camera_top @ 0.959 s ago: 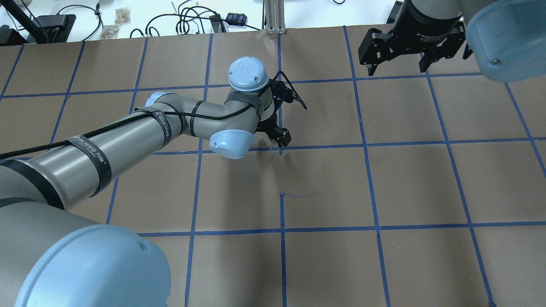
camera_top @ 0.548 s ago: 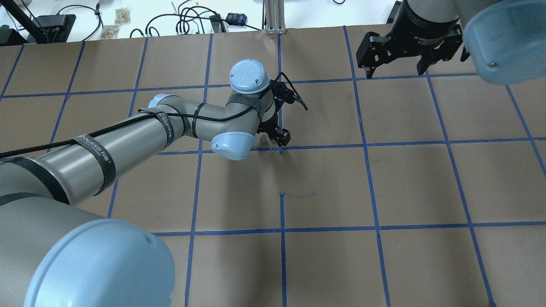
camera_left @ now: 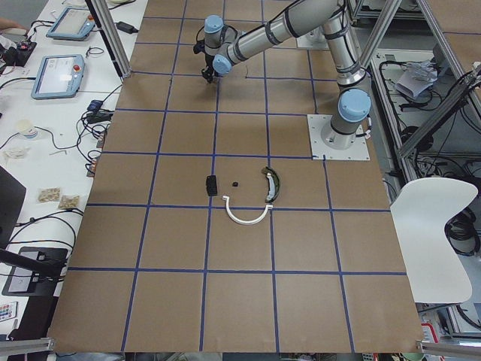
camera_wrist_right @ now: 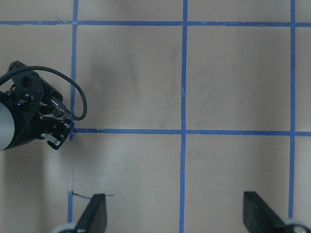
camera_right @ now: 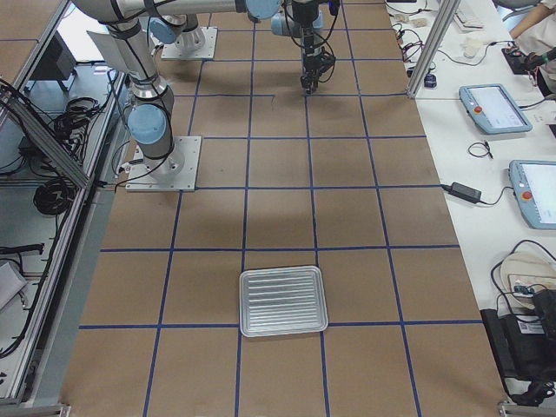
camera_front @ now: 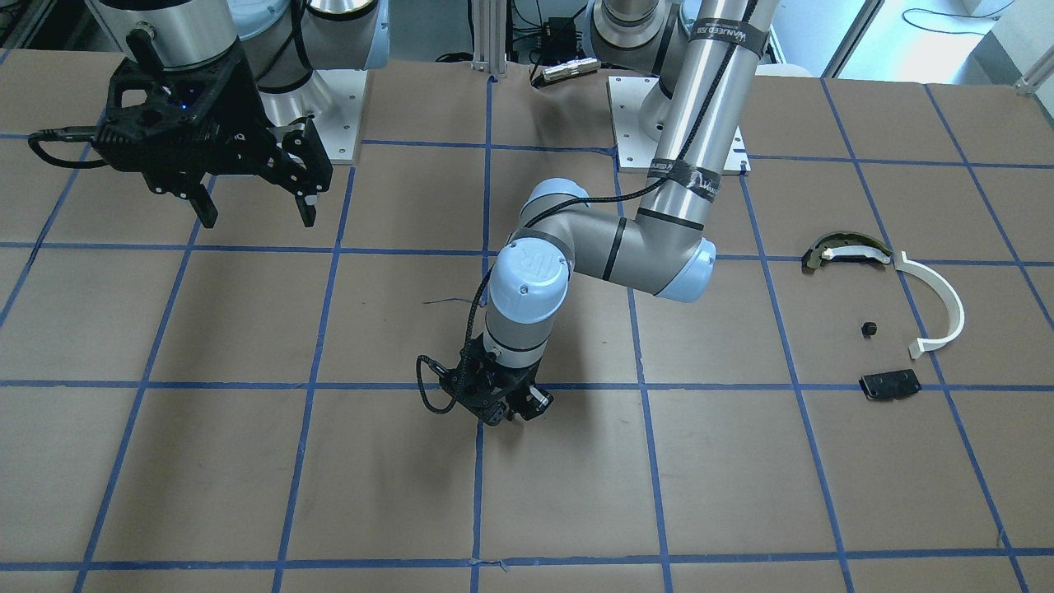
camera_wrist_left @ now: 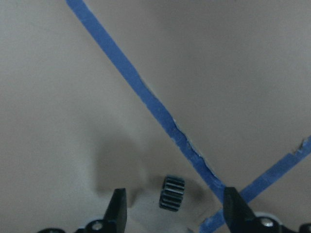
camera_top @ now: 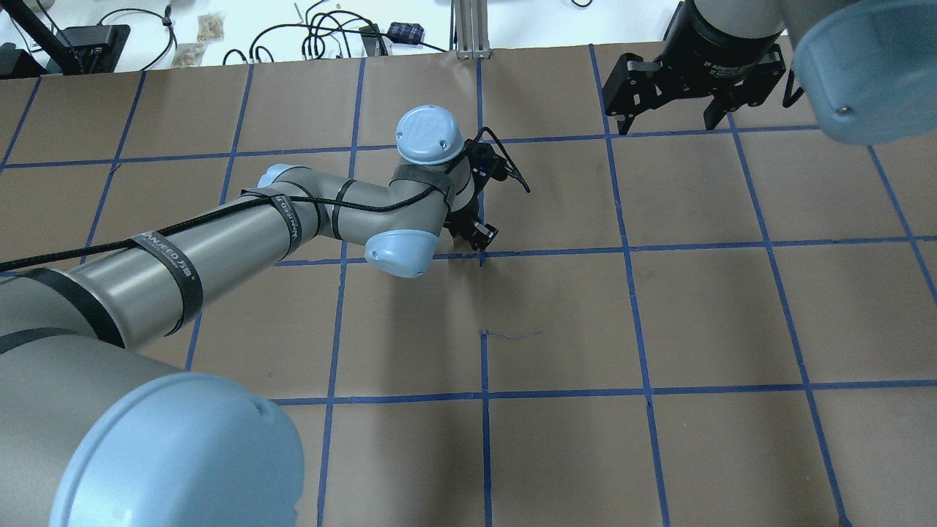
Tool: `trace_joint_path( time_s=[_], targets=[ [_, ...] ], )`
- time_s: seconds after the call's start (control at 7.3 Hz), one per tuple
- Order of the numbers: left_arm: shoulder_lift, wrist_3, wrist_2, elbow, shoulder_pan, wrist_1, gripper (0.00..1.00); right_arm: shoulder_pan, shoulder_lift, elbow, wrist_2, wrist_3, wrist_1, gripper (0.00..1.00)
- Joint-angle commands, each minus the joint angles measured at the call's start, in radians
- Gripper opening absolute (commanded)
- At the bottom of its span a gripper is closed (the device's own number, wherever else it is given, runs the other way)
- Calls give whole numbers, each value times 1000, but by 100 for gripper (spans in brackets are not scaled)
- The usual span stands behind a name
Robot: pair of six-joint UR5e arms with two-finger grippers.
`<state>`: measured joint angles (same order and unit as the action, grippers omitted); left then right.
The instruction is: Place bearing gear from tray to pile
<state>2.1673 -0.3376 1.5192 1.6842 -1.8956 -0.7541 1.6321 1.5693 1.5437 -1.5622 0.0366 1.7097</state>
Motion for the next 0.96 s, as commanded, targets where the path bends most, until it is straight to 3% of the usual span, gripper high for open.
trace_joint_path(
  time_s=[0.0, 0.41, 0.69, 0.82],
  targets=[
    [0, -4, -1, -1, -2, 1, 0, 0, 0, -4, -6, 0, -31, 100],
    [-53, -35, 48, -15, 29, -27, 0, 0, 0, -4, -2, 0, -25, 100],
    [-116, -46, 73, -21, 174, -127, 0, 0, 0, -5, 4, 0, -21, 100],
    [-160, -161, 76, -14, 279, -196, 0, 0, 1, -5, 10, 0, -22, 100]
  ],
)
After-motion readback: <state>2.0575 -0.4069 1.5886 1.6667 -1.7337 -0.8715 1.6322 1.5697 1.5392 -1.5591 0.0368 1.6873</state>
